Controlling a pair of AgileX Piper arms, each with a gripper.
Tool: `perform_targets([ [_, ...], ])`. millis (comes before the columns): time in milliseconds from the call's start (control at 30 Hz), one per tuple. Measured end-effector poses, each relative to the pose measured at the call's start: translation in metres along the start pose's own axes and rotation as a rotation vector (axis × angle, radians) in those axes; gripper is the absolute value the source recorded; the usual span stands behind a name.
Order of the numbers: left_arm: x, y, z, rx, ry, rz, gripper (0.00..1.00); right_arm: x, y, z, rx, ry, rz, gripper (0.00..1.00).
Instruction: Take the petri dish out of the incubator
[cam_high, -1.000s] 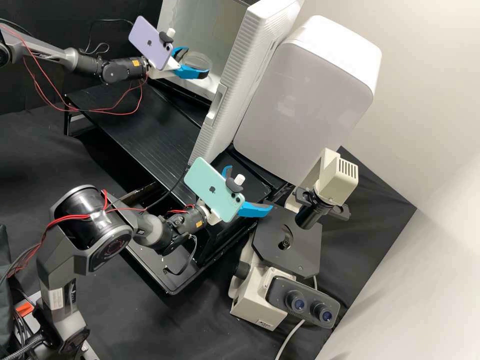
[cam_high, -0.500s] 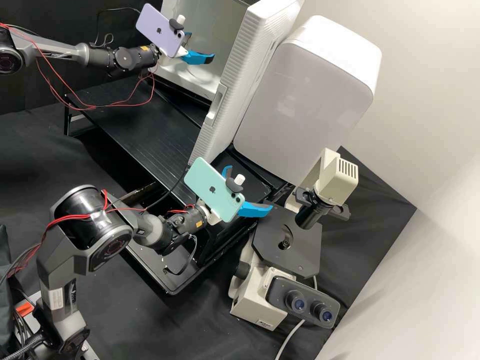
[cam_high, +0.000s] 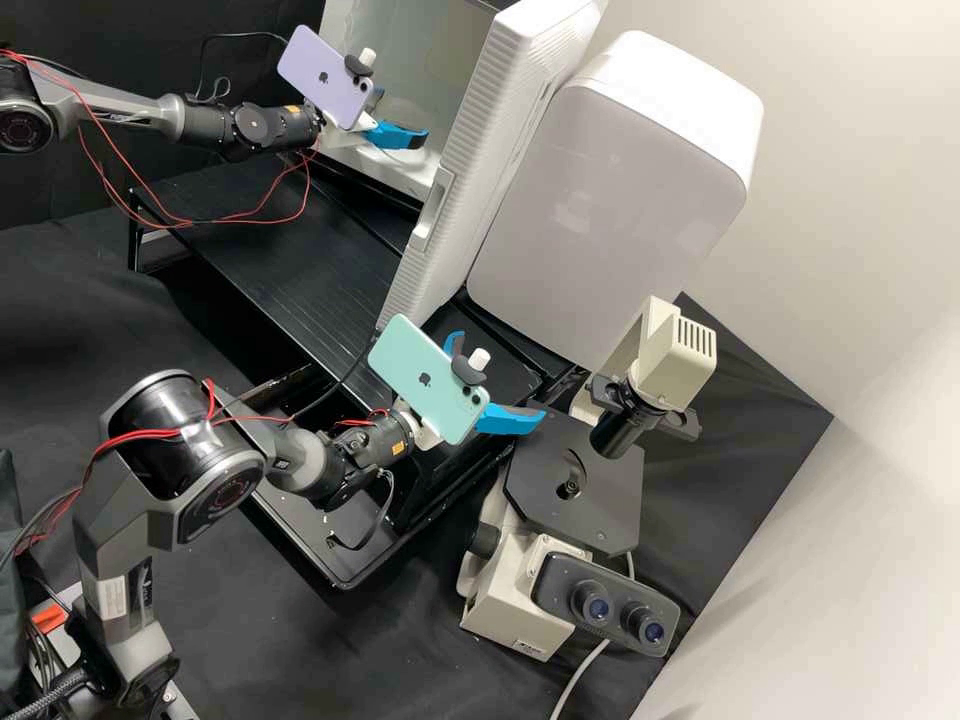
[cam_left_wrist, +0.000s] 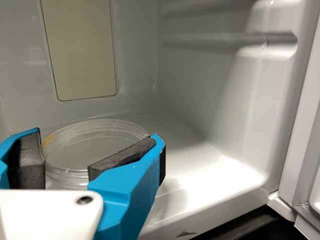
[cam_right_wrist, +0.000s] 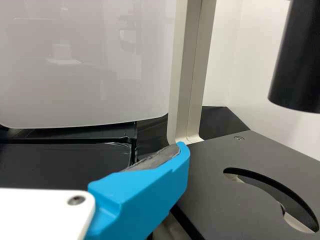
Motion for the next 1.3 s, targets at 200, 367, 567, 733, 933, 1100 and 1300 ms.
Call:
perform_targets([
  [200,-0.001,-0.003,0.0,0.006,-0.011,-0.001,0.0,0.0,0.0,0.0,0.0,0.0,0.0,1.0],
  [367,-0.01,-0.004,0.001,0.025,-0.037,-0.007,0.0,0.0,0.0,0.0,0.0,0.0,0.0,1.0],
  [567,-0.031,-0.007,0.006,0.035,-0.081,-0.01,0.0,0.0,0.0,0.0,0.0,0.0,0.0,1.0],
  [733,-0.052,-0.019,0.01,0.065,-0.13,-0.025,0.0,0.0,0.0,0.0,0.0,0.0,0.0,1.0],
  [933,-0.076,-0.032,0.01,0.087,-0.18,-0.063,0.0,0.0,0.0,0.0,0.0,0.0,0.0,1.0],
  [1100,-0.095,-0.037,0.006,0.088,-0.204,-0.058,0.0,0.0,0.0,0.0,0.0,0.0,0.0,1.0],
  [1300,-0.115,-0.05,-0.002,0.078,-0.212,-0.071,0.0,0.0,0.0,0.0,0.0,0.0,0.0,1.0],
])
